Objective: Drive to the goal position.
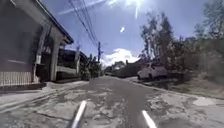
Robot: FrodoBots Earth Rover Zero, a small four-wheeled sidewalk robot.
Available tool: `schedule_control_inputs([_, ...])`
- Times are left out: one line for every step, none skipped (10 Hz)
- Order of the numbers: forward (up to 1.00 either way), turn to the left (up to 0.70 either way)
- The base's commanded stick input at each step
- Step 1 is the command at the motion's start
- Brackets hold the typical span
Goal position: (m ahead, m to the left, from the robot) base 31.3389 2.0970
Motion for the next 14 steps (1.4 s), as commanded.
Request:
schedule_control_inputs([1.00, 0.18])
schedule_control_inputs([1.00, 0.12])
schedule_control_inputs([1.00, -0.24])
schedule_control_inputs([1.00, -0.40])
schedule_control_inputs([1.00, -0.40])
schedule_control_inputs([1.00, -0.40])
schedule_control_inputs([1.00, -0.40])
schedule_control_inputs([1.00, -0.40])
schedule_control_inputs([1.00, -0.40])
schedule_control_inputs([1.00, -0.29])
schedule_control_inputs([1.00, -0.02])
schedule_control_inputs([1.00, 0.10])
schedule_control_inputs([1.00, 0.02])
schedule_control_inputs([1.00, 0.15])
